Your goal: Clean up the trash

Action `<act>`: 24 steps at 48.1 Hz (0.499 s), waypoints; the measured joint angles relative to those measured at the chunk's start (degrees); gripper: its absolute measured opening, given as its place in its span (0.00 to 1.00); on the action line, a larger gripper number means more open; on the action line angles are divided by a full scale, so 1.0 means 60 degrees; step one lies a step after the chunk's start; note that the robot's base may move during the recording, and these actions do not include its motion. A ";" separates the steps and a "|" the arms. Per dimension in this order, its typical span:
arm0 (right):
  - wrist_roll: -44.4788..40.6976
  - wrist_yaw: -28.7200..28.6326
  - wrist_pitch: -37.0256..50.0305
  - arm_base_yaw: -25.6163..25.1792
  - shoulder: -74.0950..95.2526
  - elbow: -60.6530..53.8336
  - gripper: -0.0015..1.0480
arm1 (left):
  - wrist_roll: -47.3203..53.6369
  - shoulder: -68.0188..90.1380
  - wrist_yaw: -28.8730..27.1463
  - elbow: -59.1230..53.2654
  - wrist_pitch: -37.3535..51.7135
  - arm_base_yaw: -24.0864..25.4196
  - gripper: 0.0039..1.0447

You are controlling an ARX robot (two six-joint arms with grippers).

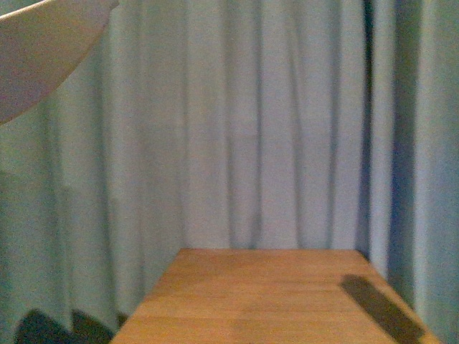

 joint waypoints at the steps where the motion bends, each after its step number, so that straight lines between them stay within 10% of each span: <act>1: 0.0000 0.0000 0.0000 0.0000 0.0000 0.0004 0.19 | -0.0004 0.0000 0.0000 0.0000 0.0000 0.0000 0.28; 24: 0.0000 -0.0076 -0.0015 0.0000 0.0084 -0.0044 0.19 | -0.0025 -0.0022 -0.0073 -0.0051 -0.0007 0.0007 0.27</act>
